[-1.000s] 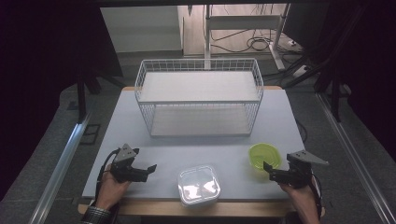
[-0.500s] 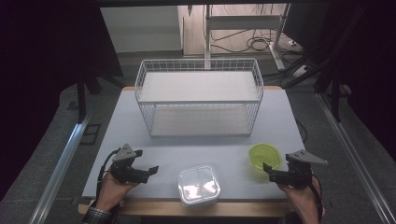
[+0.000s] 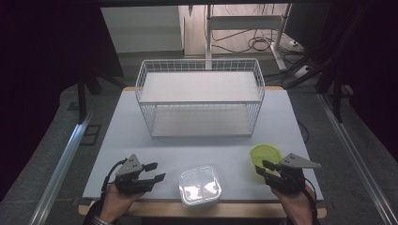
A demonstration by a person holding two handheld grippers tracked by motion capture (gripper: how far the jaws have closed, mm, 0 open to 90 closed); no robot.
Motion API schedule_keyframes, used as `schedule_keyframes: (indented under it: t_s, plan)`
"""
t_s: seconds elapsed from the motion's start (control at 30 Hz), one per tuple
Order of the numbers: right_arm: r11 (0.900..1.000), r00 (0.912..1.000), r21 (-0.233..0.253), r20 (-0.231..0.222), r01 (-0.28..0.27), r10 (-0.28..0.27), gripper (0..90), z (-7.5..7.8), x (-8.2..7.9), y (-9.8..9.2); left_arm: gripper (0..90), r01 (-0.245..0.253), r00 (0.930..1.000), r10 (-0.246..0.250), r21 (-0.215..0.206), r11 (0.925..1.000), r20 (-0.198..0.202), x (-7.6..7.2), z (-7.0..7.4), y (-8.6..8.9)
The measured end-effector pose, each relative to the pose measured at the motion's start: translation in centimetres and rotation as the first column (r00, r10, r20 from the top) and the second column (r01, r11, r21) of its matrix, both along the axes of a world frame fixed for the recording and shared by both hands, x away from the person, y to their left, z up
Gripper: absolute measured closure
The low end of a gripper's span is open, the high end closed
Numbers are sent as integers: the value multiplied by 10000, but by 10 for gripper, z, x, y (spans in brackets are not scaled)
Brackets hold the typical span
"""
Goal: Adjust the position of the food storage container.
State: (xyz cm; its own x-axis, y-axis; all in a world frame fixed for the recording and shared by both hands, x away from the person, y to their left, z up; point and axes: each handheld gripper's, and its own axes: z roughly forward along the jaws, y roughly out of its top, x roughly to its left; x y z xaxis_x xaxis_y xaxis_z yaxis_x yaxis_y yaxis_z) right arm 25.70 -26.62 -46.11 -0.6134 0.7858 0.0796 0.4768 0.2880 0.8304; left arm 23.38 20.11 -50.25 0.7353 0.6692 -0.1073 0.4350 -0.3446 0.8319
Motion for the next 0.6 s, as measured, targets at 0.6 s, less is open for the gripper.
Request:
schedule_keyframes:
  t_s: [0.6]
  plan:
    - [9565,9467,-253,-1522,-2907,2838,897,-23,-17,59,900,1169,9880,-1166,-34,9931,-1009,-28,-12,-31]
